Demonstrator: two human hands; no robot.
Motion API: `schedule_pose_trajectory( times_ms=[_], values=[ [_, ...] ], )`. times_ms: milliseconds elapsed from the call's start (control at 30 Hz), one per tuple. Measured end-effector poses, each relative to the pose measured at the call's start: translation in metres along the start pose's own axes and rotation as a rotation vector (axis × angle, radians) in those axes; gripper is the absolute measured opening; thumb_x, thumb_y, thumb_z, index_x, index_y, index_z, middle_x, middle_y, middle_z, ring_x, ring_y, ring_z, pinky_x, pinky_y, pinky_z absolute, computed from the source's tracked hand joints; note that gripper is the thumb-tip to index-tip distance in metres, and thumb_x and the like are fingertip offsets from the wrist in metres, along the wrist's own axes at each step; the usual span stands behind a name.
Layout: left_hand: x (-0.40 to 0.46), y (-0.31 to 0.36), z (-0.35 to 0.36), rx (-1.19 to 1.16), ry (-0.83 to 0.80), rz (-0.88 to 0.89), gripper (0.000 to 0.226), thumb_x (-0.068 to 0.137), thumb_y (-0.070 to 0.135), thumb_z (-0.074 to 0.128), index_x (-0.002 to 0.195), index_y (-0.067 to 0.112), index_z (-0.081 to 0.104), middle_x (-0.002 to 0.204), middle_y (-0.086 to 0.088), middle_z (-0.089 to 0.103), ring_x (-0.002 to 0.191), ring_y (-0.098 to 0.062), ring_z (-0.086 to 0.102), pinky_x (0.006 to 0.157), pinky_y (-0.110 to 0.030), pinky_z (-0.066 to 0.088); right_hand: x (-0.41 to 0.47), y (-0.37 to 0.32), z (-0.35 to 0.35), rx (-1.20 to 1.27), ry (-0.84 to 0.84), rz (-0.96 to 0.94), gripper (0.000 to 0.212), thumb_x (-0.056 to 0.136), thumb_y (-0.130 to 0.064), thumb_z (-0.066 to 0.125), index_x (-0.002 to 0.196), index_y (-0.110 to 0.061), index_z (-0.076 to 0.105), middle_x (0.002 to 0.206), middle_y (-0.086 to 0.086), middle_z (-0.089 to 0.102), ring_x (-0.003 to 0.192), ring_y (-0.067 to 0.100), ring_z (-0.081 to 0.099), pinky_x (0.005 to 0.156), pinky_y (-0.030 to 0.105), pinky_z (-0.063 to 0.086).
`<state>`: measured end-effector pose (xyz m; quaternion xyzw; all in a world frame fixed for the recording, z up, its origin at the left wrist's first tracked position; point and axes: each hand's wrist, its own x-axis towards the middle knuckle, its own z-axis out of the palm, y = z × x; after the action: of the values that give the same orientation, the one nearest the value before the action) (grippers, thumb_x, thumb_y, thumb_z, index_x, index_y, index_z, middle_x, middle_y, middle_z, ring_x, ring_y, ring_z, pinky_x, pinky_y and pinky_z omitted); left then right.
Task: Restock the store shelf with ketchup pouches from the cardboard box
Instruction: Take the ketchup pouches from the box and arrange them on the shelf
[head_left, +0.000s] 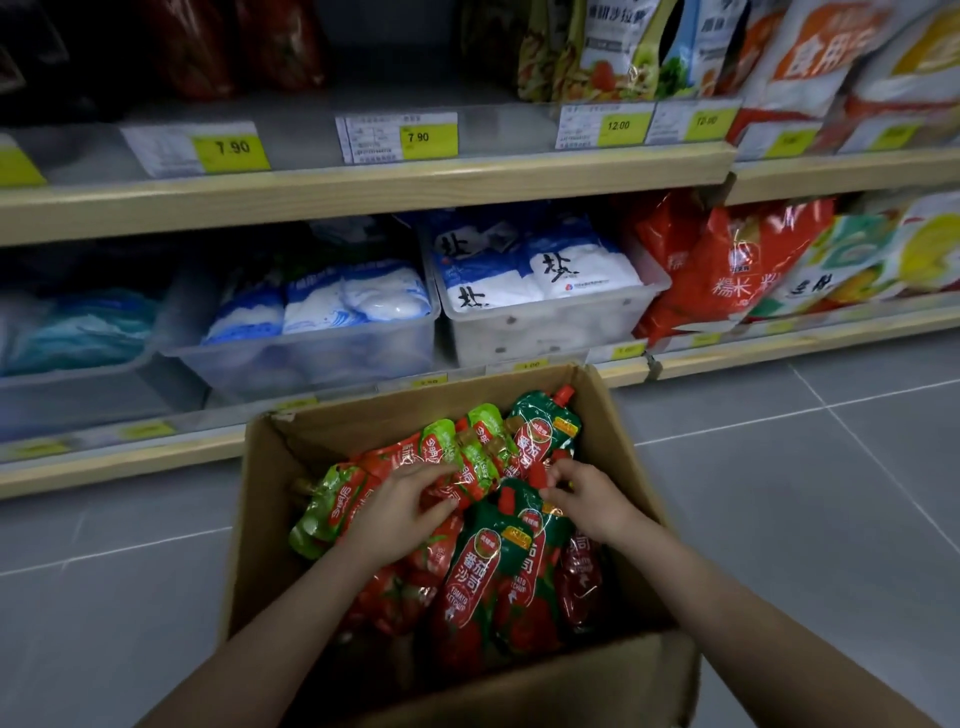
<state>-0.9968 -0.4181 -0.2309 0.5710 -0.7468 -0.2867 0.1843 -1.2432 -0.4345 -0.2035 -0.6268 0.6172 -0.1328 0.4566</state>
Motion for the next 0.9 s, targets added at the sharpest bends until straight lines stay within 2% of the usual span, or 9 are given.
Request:
schedule_pose_trajectory(
  times_ms=[133, 267, 367, 467, 567, 633, 700, 800, 900],
  values=[
    [-0.004, 0.011, -0.010, -0.004, -0.053, 0.009, 0.048, 0.087, 0.038, 0.061, 0.133, 0.027, 0.049, 0.133, 0.006, 0.054, 0.119, -0.005, 0.050, 0.103, -0.028, 0.042, -0.017, -0.010, -0.007, 0.055, 0.076, -0.099, 0.015, 0.089, -0.011, 0.055, 0.076, -0.011, 0.048, 0.075, 0.001, 0.052, 0.068, 0.009, 0.048, 0.062, 0.021, 0.039],
    [0.001, 0.033, -0.027, -0.078, -0.027, 0.009, 0.057, 0.079, 0.043, 0.068, 0.131, 0.028, 0.050, 0.126, 0.008, 0.058, 0.108, -0.001, 0.053, 0.092, -0.022, 0.046, -0.032, -0.037, -0.033, 0.071, 0.124, -0.208, 0.018, 0.088, -0.015, 0.057, 0.074, -0.020, 0.049, 0.074, -0.002, 0.055, 0.076, 0.013, 0.055, 0.069, 0.024, 0.044],
    [0.010, 0.052, -0.037, -0.137, -0.080, 0.017, 0.071, 0.072, 0.046, 0.074, 0.135, 0.029, 0.045, 0.131, 0.010, 0.055, 0.113, -0.002, 0.052, 0.094, -0.023, 0.044, -0.038, -0.066, -0.058, 0.045, 0.107, -0.294, 0.015, 0.088, -0.014, 0.057, 0.076, -0.020, 0.050, 0.075, -0.002, 0.055, 0.077, 0.014, 0.055, 0.072, 0.031, 0.045],
    [0.020, 0.071, -0.045, -0.207, -0.132, 0.012, 0.085, 0.063, 0.045, 0.081, 0.137, 0.026, 0.043, 0.131, 0.013, 0.052, 0.116, -0.002, 0.051, 0.093, -0.020, 0.042, -0.042, -0.097, -0.080, 0.085, 0.068, -0.380, 0.010, 0.087, -0.008, 0.057, 0.080, -0.012, 0.051, 0.074, 0.003, 0.056, 0.074, 0.014, 0.055, 0.070, 0.028, 0.044],
    [0.029, 0.090, -0.050, -0.366, -0.153, 0.012, 0.072, 0.060, 0.035, 0.085, 0.123, 0.026, 0.053, 0.121, 0.012, 0.061, 0.110, -0.004, 0.057, 0.094, -0.024, 0.047, -0.043, -0.124, -0.093, 0.180, 0.048, -0.433, 0.010, 0.087, -0.004, 0.057, 0.081, -0.011, 0.052, 0.071, -0.001, 0.059, 0.069, 0.007, 0.056, 0.066, 0.019, 0.046],
    [0.034, 0.097, -0.053, -0.454, -0.105, 0.003, 0.054, 0.062, 0.028, 0.085, 0.109, 0.026, 0.060, 0.108, 0.010, 0.067, 0.101, -0.007, 0.063, 0.092, -0.029, 0.051, -0.041, -0.137, -0.096, 0.272, 0.062, -0.430, 0.009, 0.087, -0.005, 0.057, 0.083, -0.010, 0.052, 0.074, -0.001, 0.062, 0.069, 0.005, 0.059, 0.065, 0.019, 0.048],
    [0.037, 0.098, -0.061, -0.460, -0.065, -0.014, 0.043, 0.064, 0.026, 0.084, 0.102, 0.025, 0.064, 0.102, 0.008, 0.070, 0.095, -0.005, 0.065, 0.090, -0.032, 0.052, -0.036, -0.148, -0.096, 0.327, 0.055, -0.398, 0.010, 0.084, -0.007, 0.062, 0.089, -0.012, 0.055, 0.083, 0.000, 0.065, 0.078, 0.010, 0.063, 0.069, 0.023, 0.052],
    [0.037, 0.097, -0.072, -0.332, -0.051, -0.030, 0.038, 0.066, 0.028, 0.082, 0.101, 0.023, 0.066, 0.101, 0.006, 0.071, 0.092, -0.003, 0.065, 0.088, -0.033, 0.053, -0.024, -0.167, -0.092, 0.129, 0.066, -0.340, 0.017, 0.077, -0.018, 0.072, 0.091, -0.017, 0.064, 0.092, 0.004, 0.068, 0.085, 0.014, 0.065, 0.073, 0.028, 0.055],
    [0.032, 0.099, -0.080, -0.317, 0.001, -0.071, 0.042, 0.066, 0.031, 0.082, 0.103, 0.022, 0.067, 0.101, 0.007, 0.071, 0.091, -0.002, 0.064, 0.086, -0.030, 0.054, -0.014, -0.186, -0.091, 0.041, 0.082, -0.264, 0.017, 0.073, -0.025, 0.075, 0.078, -0.010, 0.069, 0.078, 0.006, 0.071, 0.074, 0.018, 0.067, 0.068, 0.031, 0.055]
  ],
)
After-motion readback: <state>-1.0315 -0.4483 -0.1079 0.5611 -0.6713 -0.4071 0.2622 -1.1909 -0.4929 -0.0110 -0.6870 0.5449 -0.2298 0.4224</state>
